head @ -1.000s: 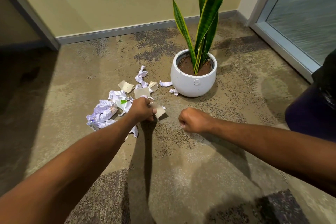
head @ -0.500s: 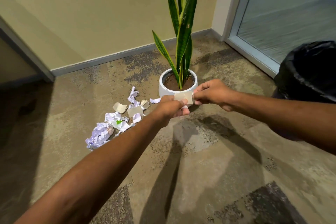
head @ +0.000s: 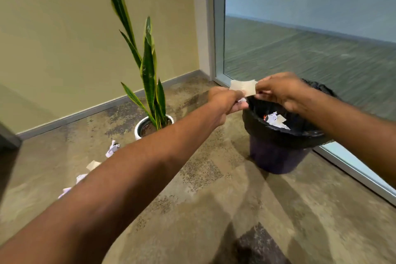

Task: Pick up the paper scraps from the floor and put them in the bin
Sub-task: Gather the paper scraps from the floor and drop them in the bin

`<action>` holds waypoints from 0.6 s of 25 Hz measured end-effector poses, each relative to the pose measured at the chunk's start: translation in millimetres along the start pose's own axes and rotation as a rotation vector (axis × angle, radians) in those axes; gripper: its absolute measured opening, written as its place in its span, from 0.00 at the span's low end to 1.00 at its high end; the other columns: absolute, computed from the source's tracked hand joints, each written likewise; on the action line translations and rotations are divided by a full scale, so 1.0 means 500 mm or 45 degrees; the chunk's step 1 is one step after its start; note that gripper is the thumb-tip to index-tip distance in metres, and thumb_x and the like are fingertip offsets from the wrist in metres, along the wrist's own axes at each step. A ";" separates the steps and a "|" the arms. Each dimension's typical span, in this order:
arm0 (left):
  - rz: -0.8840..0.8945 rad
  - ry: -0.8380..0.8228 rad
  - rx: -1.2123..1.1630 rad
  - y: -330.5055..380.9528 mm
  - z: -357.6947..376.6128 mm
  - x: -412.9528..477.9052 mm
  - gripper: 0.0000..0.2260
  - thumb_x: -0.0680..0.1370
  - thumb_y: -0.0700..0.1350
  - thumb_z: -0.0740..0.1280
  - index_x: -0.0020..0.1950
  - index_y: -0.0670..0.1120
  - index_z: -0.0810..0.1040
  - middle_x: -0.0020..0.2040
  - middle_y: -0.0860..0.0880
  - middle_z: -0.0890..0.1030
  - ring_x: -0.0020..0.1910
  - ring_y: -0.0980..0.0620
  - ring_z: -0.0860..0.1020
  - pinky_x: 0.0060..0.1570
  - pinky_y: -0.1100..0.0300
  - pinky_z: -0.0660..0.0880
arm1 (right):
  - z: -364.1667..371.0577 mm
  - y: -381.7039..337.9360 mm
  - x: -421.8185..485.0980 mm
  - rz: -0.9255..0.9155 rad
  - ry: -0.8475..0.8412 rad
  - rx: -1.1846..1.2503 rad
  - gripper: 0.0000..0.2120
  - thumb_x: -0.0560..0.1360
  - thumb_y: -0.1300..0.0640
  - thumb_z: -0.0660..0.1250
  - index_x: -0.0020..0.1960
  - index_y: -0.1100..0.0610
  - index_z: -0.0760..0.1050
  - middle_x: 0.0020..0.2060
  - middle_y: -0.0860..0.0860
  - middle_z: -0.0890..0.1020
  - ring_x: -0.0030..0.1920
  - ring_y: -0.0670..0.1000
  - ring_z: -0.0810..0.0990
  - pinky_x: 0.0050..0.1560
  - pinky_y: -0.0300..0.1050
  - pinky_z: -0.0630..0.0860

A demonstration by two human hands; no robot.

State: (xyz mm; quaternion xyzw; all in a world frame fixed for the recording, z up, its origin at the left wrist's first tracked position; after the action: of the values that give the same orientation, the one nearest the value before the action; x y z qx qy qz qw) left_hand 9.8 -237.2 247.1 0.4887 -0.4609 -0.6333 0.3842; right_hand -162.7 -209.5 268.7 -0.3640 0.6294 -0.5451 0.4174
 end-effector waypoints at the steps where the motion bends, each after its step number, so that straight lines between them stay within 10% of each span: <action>1: -0.007 0.045 0.042 0.003 0.036 0.005 0.16 0.77 0.32 0.75 0.63 0.33 0.78 0.56 0.37 0.83 0.38 0.48 0.86 0.47 0.53 0.87 | -0.037 0.010 0.013 0.048 0.042 0.016 0.08 0.75 0.73 0.72 0.45 0.62 0.78 0.43 0.58 0.80 0.39 0.50 0.83 0.31 0.37 0.83; 4: -0.057 0.065 0.172 0.009 0.121 0.014 0.17 0.77 0.32 0.75 0.64 0.33 0.77 0.61 0.37 0.82 0.53 0.41 0.87 0.48 0.52 0.86 | -0.125 0.049 0.041 0.186 0.145 -0.101 0.06 0.76 0.73 0.70 0.50 0.65 0.78 0.46 0.62 0.78 0.37 0.51 0.79 0.30 0.43 0.85; 9: -0.076 0.003 0.320 0.027 0.174 0.034 0.13 0.78 0.37 0.76 0.52 0.41 0.72 0.55 0.41 0.78 0.48 0.44 0.85 0.35 0.56 0.85 | -0.186 0.088 0.057 0.229 0.280 -0.333 0.06 0.74 0.66 0.76 0.49 0.65 0.81 0.42 0.61 0.79 0.33 0.55 0.76 0.42 0.63 0.86; 15: -0.048 -0.102 0.384 0.025 0.140 0.046 0.11 0.80 0.37 0.73 0.61 0.37 0.78 0.58 0.39 0.81 0.47 0.44 0.83 0.55 0.49 0.85 | -0.157 0.098 0.028 0.071 0.342 -0.212 0.08 0.73 0.70 0.74 0.39 0.59 0.82 0.36 0.60 0.83 0.36 0.56 0.82 0.36 0.49 0.82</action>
State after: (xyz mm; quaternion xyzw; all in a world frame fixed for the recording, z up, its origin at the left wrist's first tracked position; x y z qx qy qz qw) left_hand -62.9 -247.7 259.8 0.5238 -0.5564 -0.5831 0.2758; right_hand -240.6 -185.3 222.7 -0.3037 0.7324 -0.5230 0.3127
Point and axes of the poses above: each hand's wrist, its own x-axis towards the middle knuckle, its own z-axis out of the palm, y = z × x, the point moved 2 cm from there along x, towards the middle knuckle
